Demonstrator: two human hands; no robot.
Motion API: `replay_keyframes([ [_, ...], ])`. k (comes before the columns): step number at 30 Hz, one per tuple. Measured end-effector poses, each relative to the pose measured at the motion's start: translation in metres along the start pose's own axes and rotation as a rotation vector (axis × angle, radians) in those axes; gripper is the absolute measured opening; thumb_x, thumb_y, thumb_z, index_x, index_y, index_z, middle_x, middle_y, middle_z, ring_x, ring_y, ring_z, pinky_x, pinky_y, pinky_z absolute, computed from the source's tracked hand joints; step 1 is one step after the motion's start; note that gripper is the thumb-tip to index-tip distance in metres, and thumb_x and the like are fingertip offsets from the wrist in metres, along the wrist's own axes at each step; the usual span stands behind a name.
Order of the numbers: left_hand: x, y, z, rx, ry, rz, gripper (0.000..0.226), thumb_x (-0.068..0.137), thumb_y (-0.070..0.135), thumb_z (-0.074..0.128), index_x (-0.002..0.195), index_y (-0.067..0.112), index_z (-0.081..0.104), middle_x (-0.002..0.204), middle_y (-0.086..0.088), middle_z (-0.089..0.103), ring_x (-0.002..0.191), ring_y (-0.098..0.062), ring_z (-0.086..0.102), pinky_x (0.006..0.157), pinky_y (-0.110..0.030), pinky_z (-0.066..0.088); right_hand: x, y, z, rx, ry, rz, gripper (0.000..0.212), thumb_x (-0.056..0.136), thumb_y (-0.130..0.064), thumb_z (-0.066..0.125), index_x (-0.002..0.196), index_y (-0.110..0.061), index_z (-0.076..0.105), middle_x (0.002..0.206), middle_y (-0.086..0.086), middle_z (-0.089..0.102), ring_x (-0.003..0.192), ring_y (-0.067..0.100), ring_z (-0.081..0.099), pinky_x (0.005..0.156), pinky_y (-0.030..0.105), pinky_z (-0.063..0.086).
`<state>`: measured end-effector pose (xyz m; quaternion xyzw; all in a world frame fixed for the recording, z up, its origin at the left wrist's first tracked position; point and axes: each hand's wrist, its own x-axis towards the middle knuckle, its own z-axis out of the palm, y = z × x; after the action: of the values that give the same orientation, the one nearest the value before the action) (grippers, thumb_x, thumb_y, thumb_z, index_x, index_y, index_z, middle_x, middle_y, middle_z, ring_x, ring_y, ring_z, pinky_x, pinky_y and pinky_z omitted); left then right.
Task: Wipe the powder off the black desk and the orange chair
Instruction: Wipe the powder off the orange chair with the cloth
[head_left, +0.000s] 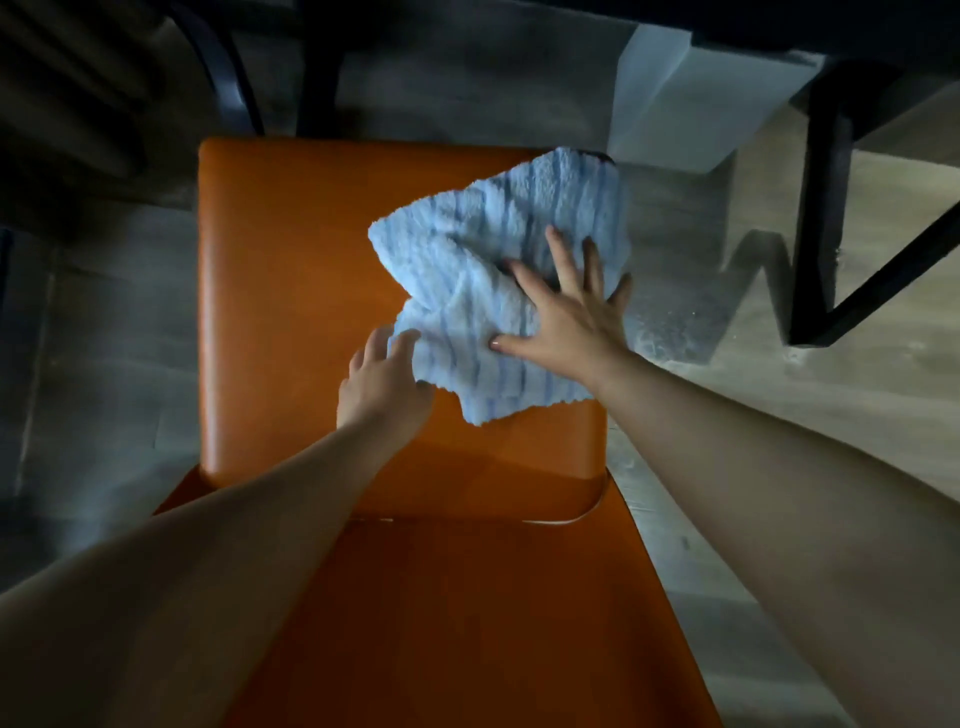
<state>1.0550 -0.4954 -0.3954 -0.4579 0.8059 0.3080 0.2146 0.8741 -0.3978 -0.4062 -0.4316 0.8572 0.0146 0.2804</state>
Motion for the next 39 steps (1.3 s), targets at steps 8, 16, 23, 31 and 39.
replay_keyframes([
  [8, 0.051, -0.002, -0.017, 0.002, 0.070, 0.016, 0.069, 0.083, 0.013, 0.050, 0.145, 0.027, 0.022, 0.153, 0.001, 0.019, 0.141, -0.029, 0.018, 0.107, -0.052, 0.032, 0.072, -0.003, 0.014, -0.146, 0.060, -0.267, 0.079, 0.072, -0.061, 0.062, 0.142, -0.044, 0.028, 0.159, -0.004, 0.000, 0.145, 0.031, -0.002, 0.106, 0.064, 0.008],
  [16, 0.049, -0.023, -0.017, 0.068, 0.007, 0.065, 0.075, 0.093, 0.024, 0.051, 0.150, 0.031, 0.003, 0.159, 0.001, -0.003, 0.146, -0.021, -0.005, 0.116, -0.047, 0.016, 0.066, 0.093, -0.028, 0.438, 0.589, 0.783, 0.070, 0.084, -0.024, 0.057, 0.147, -0.020, 0.025, 0.142, 0.021, 0.034, 0.126, 0.036, 0.040, 0.102, 0.039, 0.032],
  [23, 0.039, -0.032, -0.014, 0.070, 0.049, 0.043, 0.071, 0.091, 0.020, 0.051, 0.149, 0.028, 0.012, 0.159, 0.000, 0.002, 0.146, -0.022, 0.001, 0.115, -0.043, 0.017, 0.060, -0.030, 0.014, 0.222, 0.257, 0.272, 0.050, 0.080, -0.025, 0.056, 0.130, -0.027, 0.050, 0.149, 0.008, 0.030, 0.123, 0.038, 0.041, 0.095, 0.038, 0.038],
  [31, 0.025, -0.075, -0.030, -0.009, 0.142, -0.050, 0.060, 0.085, 0.014, 0.054, 0.141, 0.026, 0.035, 0.156, -0.001, 0.017, 0.141, -0.028, 0.020, 0.109, -0.047, 0.027, 0.034, -0.022, 0.028, 0.138, 0.307, 0.204, 0.058, 0.080, -0.016, 0.057, 0.136, -0.024, 0.046, 0.145, 0.010, 0.038, 0.124, 0.038, 0.042, 0.095, 0.047, 0.038],
  [39, 0.034, -0.109, -0.043, -0.073, 0.187, -0.092, 0.065, 0.085, 0.014, 0.053, 0.145, 0.023, 0.029, 0.154, 0.000, 0.023, 0.138, -0.027, 0.026, 0.107, -0.044, 0.033, 0.129, -0.057, -0.013, 0.410, 0.282, 0.851, 0.075, 0.092, -0.055, 0.040, 0.151, -0.024, 0.007, 0.159, 0.008, 0.000, 0.144, 0.031, 0.006, 0.113, 0.055, 0.011],
])
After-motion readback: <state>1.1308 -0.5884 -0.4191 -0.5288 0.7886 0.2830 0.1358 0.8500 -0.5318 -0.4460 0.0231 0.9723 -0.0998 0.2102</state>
